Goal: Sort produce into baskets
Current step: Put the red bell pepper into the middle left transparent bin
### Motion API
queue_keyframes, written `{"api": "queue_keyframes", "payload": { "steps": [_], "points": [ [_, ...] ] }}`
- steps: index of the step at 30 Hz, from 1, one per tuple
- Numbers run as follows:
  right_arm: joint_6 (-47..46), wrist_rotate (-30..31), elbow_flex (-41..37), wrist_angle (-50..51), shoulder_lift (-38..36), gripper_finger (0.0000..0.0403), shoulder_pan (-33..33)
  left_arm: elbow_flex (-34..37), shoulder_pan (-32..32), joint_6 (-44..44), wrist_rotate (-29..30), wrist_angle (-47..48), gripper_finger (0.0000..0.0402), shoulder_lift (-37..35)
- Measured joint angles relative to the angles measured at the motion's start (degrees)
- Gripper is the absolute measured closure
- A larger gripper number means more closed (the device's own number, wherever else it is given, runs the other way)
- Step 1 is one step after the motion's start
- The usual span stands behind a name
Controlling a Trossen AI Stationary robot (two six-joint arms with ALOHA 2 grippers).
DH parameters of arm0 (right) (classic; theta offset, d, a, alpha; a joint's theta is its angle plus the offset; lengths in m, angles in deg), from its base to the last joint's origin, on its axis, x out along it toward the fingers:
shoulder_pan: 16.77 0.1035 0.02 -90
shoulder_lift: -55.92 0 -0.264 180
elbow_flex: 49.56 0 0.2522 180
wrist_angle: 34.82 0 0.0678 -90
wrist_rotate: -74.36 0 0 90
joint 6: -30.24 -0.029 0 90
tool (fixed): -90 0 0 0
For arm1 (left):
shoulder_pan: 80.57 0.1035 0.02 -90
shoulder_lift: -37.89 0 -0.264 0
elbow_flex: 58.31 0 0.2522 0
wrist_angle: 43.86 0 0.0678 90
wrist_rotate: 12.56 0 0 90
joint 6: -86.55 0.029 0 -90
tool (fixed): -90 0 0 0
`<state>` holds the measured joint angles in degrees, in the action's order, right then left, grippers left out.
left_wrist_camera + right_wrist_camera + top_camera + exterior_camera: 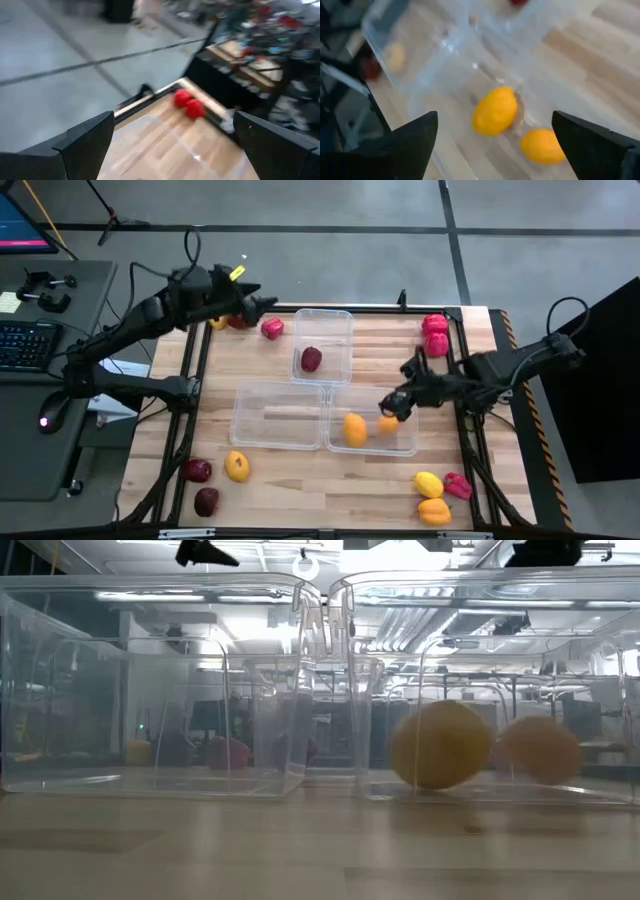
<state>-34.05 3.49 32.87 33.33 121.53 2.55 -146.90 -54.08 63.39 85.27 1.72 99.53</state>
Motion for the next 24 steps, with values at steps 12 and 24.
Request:
{"api": "queue_keyframes", "payload": {
  "steps": [12, 24],
  "points": [
    [7.84, 7.83, 0.99, -1.40, -4.18, 0.0021, -8.13, -3.16, 21.90, 13.82, -9.48, 22.69, 0.0005, 25.98],
    [7.81, 7.98, 0.93, -1.97, -2.98, 0.0021, -8.96, 1.18, 26.12, 20.40, -14.99, 11.97, 0.0005, 39.84]
  ]
}}
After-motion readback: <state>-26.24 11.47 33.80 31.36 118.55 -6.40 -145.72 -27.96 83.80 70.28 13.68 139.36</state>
